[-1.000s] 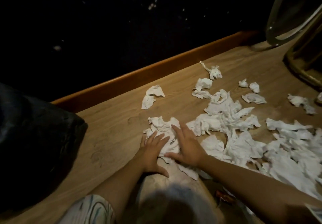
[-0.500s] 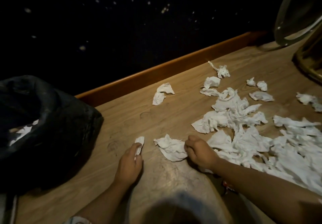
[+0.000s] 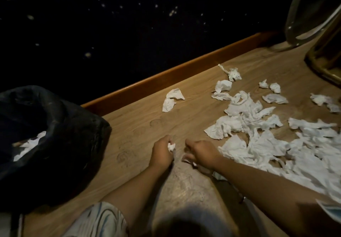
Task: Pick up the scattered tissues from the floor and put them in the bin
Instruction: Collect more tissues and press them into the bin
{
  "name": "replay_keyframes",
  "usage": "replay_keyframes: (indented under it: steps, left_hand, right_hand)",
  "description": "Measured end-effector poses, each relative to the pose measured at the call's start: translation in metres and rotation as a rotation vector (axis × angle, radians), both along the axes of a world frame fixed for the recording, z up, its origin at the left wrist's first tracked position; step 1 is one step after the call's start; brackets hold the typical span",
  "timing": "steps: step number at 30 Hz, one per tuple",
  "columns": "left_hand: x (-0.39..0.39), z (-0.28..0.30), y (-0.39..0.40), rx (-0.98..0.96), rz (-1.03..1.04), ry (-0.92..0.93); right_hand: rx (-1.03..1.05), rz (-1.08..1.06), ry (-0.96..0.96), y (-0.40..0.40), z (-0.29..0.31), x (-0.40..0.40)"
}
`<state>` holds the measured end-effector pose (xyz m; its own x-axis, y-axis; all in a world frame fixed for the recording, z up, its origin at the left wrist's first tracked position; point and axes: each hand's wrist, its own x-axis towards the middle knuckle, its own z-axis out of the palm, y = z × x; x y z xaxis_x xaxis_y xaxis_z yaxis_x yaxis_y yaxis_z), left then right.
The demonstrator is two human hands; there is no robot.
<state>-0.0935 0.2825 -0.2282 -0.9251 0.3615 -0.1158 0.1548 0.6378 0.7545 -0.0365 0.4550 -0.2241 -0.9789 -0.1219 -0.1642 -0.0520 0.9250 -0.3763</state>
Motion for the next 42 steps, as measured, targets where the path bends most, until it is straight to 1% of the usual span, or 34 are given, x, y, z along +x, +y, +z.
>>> replay_keyframes:
  steps: [2,4,6,8,9,11,15,17,19,20,22,23,25,27,30,32,35,38,40,42]
  left_hand:
    - [-0.003,0.002,0.000,-0.006,-0.039,-0.050]
    - [-0.010,0.001,-0.001,-0.024,-0.043,-0.023]
    - [-0.022,0.002,-0.002,-0.078,-0.026,0.039]
    - [-0.038,0.003,-0.003,-0.144,-0.006,-0.002]
    - [-0.046,0.003,-0.002,-0.176,-0.002,-0.015]
    - [-0.063,-0.001,0.000,-0.219,-0.003,0.009]
    - [-0.096,-0.003,0.020,-0.174,0.016,-0.018]
    - [-0.117,-0.005,0.032,-0.161,-0.058,0.010]
    - [-0.139,-0.009,0.046,-0.190,-0.136,0.025]
    - [-0.151,-0.010,0.053,-0.235,-0.171,0.051]
    - [-0.172,-0.010,0.067,-0.351,-0.232,0.122]
    - [-0.181,-0.011,0.073,-0.387,-0.265,0.138]
    - [-0.195,-0.012,0.079,-0.397,-0.312,0.094]
    - [-0.198,-0.017,0.078,-0.398,-0.308,0.067]
    - [-0.186,-0.032,0.066,-0.421,-0.293,0.222]
    - [-0.177,-0.041,0.054,-0.365,-0.335,0.222]
    - [-0.161,-0.041,0.036,-0.349,-0.356,0.242]
    - [-0.149,-0.020,0.026,-0.272,-0.256,0.233]
    - [-0.148,-0.002,0.021,-0.189,-0.145,0.235]
    - [-0.152,0.021,0.014,-0.147,-0.036,0.245]
  right_hand:
    - [0.066,0.113,-0.032,-0.005,-0.002,0.013]
    - [0.079,0.172,-0.061,-0.007,-0.005,0.021]
    - [0.085,0.192,-0.095,-0.005,-0.009,0.023]
    - [0.043,0.154,-0.092,-0.001,-0.015,0.020]
    - [0.000,0.102,-0.072,0.001,-0.019,0.017]
    - [-0.114,-0.073,-0.007,0.005,-0.025,0.004]
    - [-0.367,-0.552,0.119,0.015,-0.018,-0.039]
    - [-0.531,-0.767,0.176,0.021,-0.010,-0.062]
    - [-0.651,-0.961,0.236,0.028,-0.006,-0.081]
    - [-0.708,-1.035,0.257,0.031,-0.004,-0.090]
    - [-0.780,-1.117,0.281,0.036,-0.006,-0.102]
    - [-0.802,-1.134,0.280,0.038,-0.008,-0.107]
    - [-0.819,-1.151,0.273,0.041,-0.011,-0.111]
    - [-0.798,-1.167,0.269,0.041,-0.012,-0.111]
    - [-0.787,-1.157,0.220,0.037,-0.010,-0.111]
    - [-0.763,-1.125,0.168,0.034,-0.007,-0.112]
    - [-0.652,-1.065,0.125,0.025,-0.005,-0.115]
    - [-0.623,-1.006,0.103,0.010,0.005,-0.114]
    - [-0.700,-0.982,0.087,0.002,0.016,-0.114]
    - [-0.833,-0.971,0.037,-0.007,0.032,-0.116]
